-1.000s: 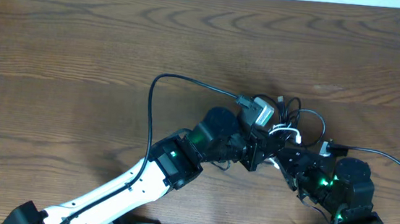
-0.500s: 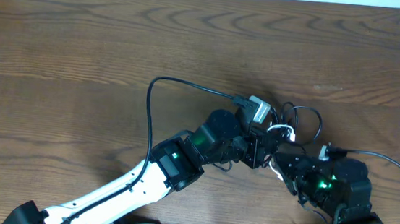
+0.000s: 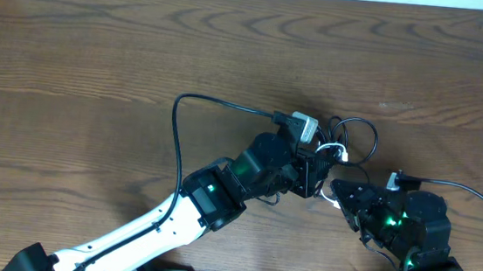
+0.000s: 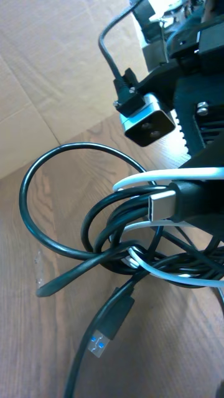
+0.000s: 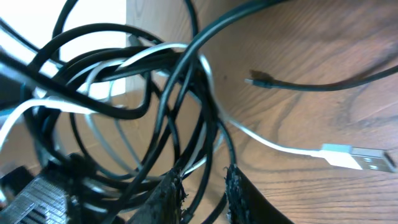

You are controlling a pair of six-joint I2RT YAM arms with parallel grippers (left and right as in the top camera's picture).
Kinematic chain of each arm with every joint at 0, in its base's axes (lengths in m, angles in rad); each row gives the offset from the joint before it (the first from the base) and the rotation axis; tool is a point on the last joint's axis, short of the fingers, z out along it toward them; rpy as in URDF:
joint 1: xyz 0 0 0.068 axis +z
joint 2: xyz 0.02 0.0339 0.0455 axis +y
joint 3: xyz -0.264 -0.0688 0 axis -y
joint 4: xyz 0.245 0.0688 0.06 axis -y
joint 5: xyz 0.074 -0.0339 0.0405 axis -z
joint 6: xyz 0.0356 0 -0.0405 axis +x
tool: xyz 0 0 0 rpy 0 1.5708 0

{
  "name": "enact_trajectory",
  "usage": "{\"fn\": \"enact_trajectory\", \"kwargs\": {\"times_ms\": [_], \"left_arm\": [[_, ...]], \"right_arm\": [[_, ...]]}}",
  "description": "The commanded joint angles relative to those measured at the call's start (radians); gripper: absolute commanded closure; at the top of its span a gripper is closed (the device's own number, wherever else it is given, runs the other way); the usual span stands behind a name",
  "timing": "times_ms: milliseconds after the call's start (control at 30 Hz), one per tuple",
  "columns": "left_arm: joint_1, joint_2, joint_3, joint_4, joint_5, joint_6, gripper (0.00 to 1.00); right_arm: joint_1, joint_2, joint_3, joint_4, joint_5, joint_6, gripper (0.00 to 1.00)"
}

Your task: Untangle cables

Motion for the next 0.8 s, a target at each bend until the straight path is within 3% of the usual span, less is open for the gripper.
{"fn": "enact_trajectory", "kwargs": {"times_ms": [0,767], "left_arm": [[-0.002,-0.006,0.022,0.009,-0.01,-0.054,0.93],[-0.082,-0.006,0.022,0.102,-0.01,-0.174,0.92]], "right_arm": [[0.01,-0.004,0.006,-0.003,-0.049,0.018,0.78],[0.01,-0.004,0.006,-0.004,-0.084,0.05,0.83]]}}
